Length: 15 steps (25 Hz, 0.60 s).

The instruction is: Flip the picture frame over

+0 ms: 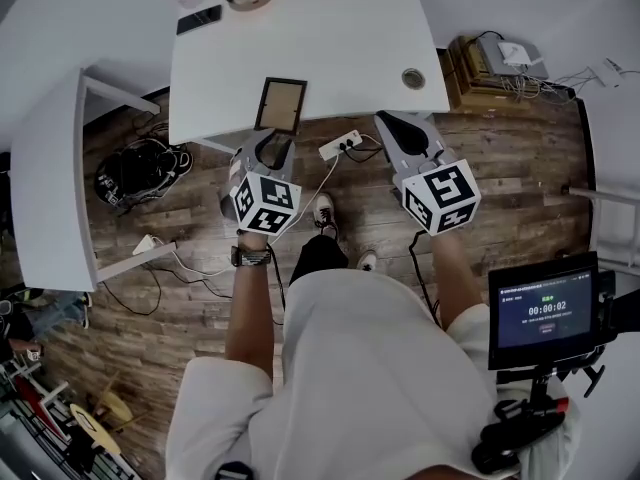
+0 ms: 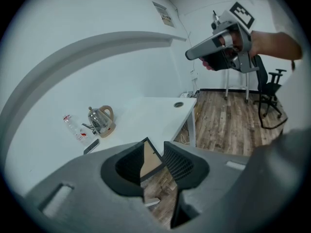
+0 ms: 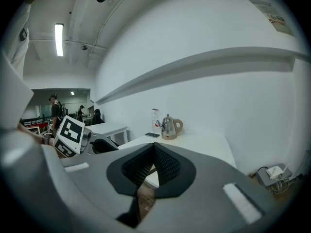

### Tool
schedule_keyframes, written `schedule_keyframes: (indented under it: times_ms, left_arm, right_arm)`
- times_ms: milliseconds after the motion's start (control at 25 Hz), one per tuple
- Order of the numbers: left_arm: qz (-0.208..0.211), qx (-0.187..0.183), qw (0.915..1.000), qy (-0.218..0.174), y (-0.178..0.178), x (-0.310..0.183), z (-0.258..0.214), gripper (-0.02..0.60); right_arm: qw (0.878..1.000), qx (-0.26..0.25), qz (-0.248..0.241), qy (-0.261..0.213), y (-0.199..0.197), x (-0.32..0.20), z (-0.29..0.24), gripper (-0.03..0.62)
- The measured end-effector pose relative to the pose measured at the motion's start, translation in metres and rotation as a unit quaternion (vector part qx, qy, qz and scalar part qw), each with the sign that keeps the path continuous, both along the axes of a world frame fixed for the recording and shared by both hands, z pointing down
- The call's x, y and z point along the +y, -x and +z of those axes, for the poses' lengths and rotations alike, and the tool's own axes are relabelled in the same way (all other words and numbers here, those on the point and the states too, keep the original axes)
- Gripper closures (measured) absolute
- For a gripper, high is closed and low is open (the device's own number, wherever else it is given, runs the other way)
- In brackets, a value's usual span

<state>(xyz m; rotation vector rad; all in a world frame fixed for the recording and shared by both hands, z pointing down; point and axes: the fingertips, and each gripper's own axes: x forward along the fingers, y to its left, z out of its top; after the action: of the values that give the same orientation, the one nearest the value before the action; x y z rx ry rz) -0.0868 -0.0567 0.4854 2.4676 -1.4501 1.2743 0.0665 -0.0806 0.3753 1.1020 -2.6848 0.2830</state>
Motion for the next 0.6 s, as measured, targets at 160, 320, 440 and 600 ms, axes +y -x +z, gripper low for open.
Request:
schedule_keyframes:
  times_ms: [160, 320, 440, 600]
  left_arm:
    - [0.020, -0.041, 0.9988, 0.015, 0.007, -0.013, 0.028, 0.445]
    - [0.040, -0.077, 0.9957, 0.033, 0.010, -0.018, 0.059, 0.435]
    - [0.053, -0.103, 0.9920, 0.050, 0.016, -0.022, 0.086, 0.425]
    - [0.072, -0.129, 0.9873, 0.059, 0.021, -0.037, 0.114, 0.417]
  right_arm:
    - [1.000, 0.010, -0.002, 0.019, 0.010, -0.013, 0.018, 0.592]
    - [0.999, 0.023, -0.002, 0.031, 0.014, -0.019, 0.032, 0.591]
    - [0.998, 0.031, 0.000, 0.046, 0.017, -0.024, 0.045, 0.592]
    - [0.997, 0.039, 0.001, 0.060, 0.022, -0.036, 0.061, 0.591]
